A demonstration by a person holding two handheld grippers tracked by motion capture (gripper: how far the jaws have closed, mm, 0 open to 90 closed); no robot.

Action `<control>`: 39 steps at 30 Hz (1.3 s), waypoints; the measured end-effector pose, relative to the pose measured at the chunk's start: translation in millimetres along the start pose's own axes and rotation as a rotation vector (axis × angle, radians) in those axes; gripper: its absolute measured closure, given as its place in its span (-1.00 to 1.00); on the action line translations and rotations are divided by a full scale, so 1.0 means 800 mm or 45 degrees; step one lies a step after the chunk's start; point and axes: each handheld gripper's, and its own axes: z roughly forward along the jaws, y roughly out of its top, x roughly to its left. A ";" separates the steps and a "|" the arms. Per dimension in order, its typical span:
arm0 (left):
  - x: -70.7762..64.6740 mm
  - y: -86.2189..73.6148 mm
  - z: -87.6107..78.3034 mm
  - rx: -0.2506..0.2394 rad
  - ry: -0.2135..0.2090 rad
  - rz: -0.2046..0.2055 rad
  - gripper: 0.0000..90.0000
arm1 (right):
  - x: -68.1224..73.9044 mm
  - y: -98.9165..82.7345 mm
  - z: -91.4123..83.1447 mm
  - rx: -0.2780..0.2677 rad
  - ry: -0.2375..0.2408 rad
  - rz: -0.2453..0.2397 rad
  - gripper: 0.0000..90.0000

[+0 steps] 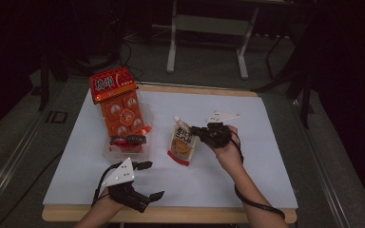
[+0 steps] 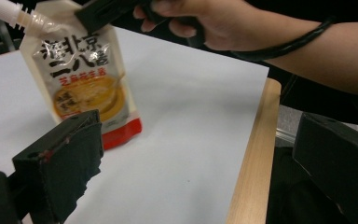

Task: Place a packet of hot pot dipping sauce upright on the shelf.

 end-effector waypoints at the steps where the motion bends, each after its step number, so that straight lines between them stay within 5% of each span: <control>1: 0.000 0.000 -0.001 -0.005 0.006 -0.001 -0.95 | 0.006 0.003 -0.002 -0.006 0.013 -0.015 1.00; 17: 0.012 0.011 -0.008 -0.075 0.014 -0.025 -0.95 | 0.059 0.026 -0.060 -0.102 0.139 -0.151 1.00; 22: 0.017 0.025 -0.011 -0.082 0.006 -0.019 -0.95 | 0.084 0.033 -0.086 -0.145 0.220 -0.194 1.00; 26: 0.019 0.036 -0.013 -0.081 -0.005 0.024 -0.94 | 0.094 0.034 -0.094 -0.159 0.255 -0.204 1.00; 39: 0.028 0.070 -0.014 -0.109 -0.070 0.131 -0.44 | 0.120 0.040 -0.102 -0.176 0.376 -0.243 1.00</control>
